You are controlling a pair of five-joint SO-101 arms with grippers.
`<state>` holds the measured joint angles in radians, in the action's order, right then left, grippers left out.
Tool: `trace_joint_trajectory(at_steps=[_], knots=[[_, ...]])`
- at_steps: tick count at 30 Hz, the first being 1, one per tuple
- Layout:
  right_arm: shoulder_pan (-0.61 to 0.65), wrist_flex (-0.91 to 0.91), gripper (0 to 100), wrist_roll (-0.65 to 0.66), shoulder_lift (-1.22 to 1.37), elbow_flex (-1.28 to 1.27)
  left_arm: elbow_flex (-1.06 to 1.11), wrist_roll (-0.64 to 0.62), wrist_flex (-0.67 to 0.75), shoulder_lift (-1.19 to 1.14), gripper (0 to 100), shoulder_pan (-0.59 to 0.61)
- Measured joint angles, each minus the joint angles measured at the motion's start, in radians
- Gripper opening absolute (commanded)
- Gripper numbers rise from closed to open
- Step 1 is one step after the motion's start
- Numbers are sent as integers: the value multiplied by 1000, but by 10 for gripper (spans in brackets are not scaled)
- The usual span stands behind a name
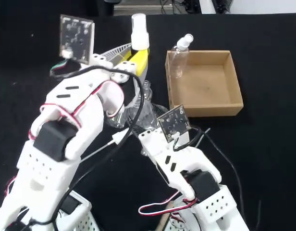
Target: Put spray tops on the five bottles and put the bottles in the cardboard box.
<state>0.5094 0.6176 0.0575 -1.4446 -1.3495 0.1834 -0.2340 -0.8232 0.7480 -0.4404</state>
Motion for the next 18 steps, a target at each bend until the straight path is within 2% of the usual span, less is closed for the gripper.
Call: trace_joint_trajectory(at_steps=[11, 18], knots=[[0, 0, 11, 0, 0, 0, 285, 0, 236, 158, 45, -6], [0, 0, 11, 0, 0, 0, 368, 0, 258, 170, 48, -8]])
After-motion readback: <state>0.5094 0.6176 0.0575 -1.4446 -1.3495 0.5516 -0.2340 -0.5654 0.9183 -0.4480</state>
